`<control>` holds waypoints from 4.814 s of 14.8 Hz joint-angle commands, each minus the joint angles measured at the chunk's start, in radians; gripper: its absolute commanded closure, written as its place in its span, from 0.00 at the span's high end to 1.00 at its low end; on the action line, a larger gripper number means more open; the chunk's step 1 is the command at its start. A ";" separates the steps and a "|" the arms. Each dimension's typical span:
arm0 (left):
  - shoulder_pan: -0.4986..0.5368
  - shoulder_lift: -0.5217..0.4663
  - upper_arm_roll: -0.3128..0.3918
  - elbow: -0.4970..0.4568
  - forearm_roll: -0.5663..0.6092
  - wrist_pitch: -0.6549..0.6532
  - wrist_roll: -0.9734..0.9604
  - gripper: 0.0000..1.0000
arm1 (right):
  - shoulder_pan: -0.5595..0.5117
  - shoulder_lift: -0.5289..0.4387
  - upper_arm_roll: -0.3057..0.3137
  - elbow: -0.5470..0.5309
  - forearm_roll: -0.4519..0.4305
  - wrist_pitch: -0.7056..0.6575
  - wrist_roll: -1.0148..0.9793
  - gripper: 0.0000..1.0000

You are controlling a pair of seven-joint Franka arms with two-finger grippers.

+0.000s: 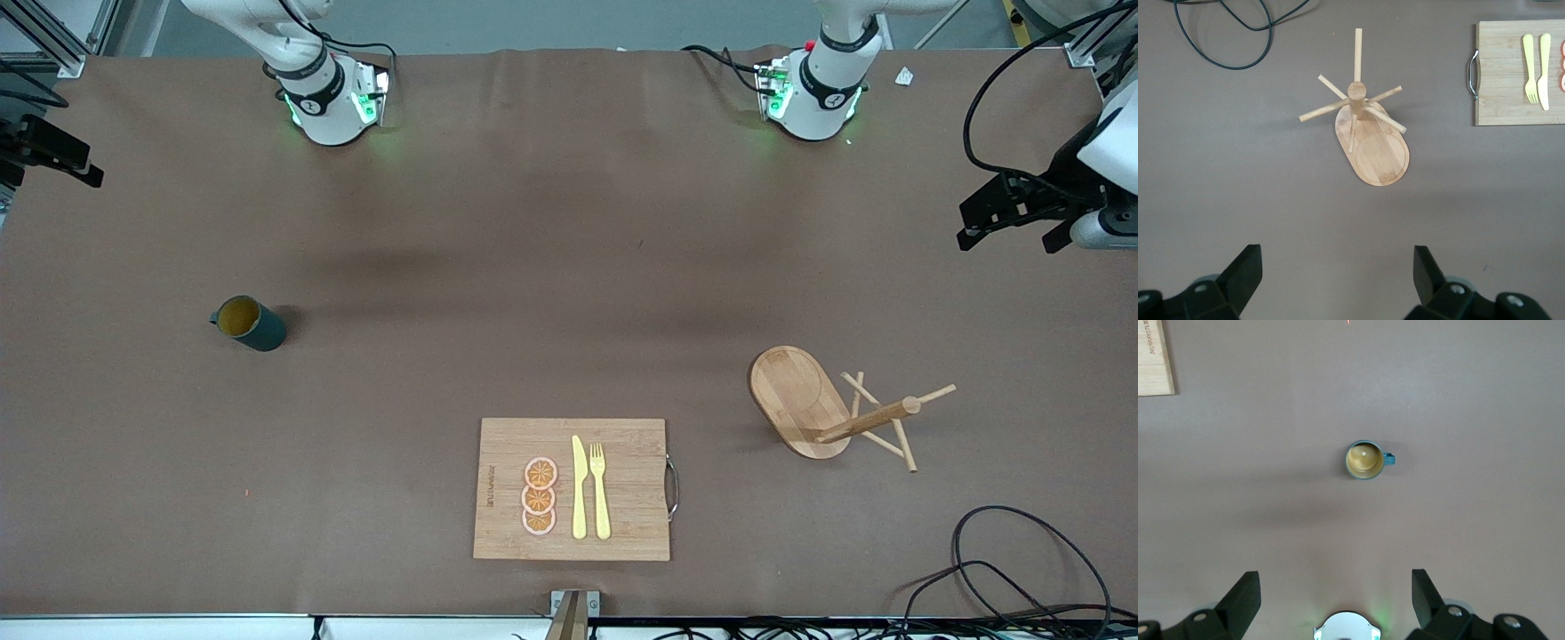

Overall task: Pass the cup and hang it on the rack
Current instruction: 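Reach the right gripper down to the teal mug rim, then close the right gripper on the teal mug rim, then carry the mug to the table middle and set it down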

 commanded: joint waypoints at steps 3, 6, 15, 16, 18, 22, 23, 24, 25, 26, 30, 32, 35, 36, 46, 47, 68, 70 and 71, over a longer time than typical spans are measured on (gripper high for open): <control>-0.002 0.013 -0.003 0.029 0.011 -0.004 0.001 1.00 | -0.011 -0.018 0.012 -0.008 -0.015 0.001 0.001 1.00; -0.003 0.015 -0.003 0.029 0.013 -0.004 0.005 1.00 | -0.011 -0.011 0.010 0.000 -0.015 -0.007 0.012 1.00; -0.003 0.013 -0.003 0.027 0.013 -0.004 0.001 1.00 | -0.062 0.219 0.009 0.004 -0.003 0.096 -0.001 1.00; -0.003 0.013 -0.003 0.027 0.011 -0.004 0.001 1.00 | -0.054 0.238 0.009 -0.008 -0.003 0.125 -0.010 1.00; -0.002 0.013 -0.003 0.027 0.011 -0.004 0.002 1.00 | -0.050 0.265 0.010 -0.051 -0.003 0.198 -0.043 1.00; -0.002 0.013 -0.003 0.027 0.011 -0.005 0.002 1.00 | -0.077 0.273 0.012 -0.262 0.003 0.488 -0.304 1.00; -0.002 0.013 -0.003 0.027 0.011 -0.005 0.004 1.00 | -0.085 0.273 0.012 -0.313 0.008 0.557 -0.379 1.00; 0.000 0.013 -0.003 0.027 0.011 -0.004 0.006 1.00 | -0.091 0.278 0.012 -0.366 0.008 0.632 -0.454 1.00; 0.000 0.013 -0.003 0.027 0.011 -0.004 0.007 1.00 | -0.099 0.288 0.012 -0.403 0.008 0.686 -0.529 1.00; 0.000 0.013 -0.005 0.027 0.011 -0.004 0.009 1.00 | -0.112 0.305 0.012 -0.426 0.008 0.728 -0.598 1.00; 0.000 0.013 -0.003 0.027 0.011 -0.005 0.015 1.00 | -0.136 0.387 0.013 -0.456 0.014 0.808 -0.683 1.00; 0.003 0.013 -0.003 0.027 0.011 -0.005 0.018 1.00 | -0.137 0.387 0.013 -0.523 0.014 0.887 -0.692 1.00; 0.005 0.013 -0.003 0.027 0.010 -0.005 0.019 1.00 | -0.139 0.388 0.015 -0.584 0.020 0.940 -0.699 0.94; 0.003 0.013 -0.003 0.027 0.011 -0.004 0.016 1.00 | -0.134 0.388 0.015 -0.600 0.034 0.955 -0.699 0.93; -0.002 0.013 -0.003 0.027 0.013 -0.004 0.004 1.00 | -0.108 0.394 0.016 -0.603 0.041 0.949 -0.754 0.00; -0.003 0.015 -0.003 0.027 0.011 -0.005 0.002 1.00 | -0.088 0.381 0.016 -0.588 0.041 0.902 -0.714 0.00; -0.003 0.013 -0.003 0.027 0.011 -0.004 0.002 1.00 | 0.803 0.686 0.018 0.059 0.126 0.661 1.025 0.00; 0.000 0.013 -0.003 0.027 0.011 -0.005 0.005 1.00 | 0.826 0.726 0.018 0.083 0.127 0.667 1.032 0.00; 0.000 0.013 -0.003 0.027 0.016 -0.004 0.012 1.00 | 0.837 0.736 0.019 0.083 0.127 0.682 1.032 0.00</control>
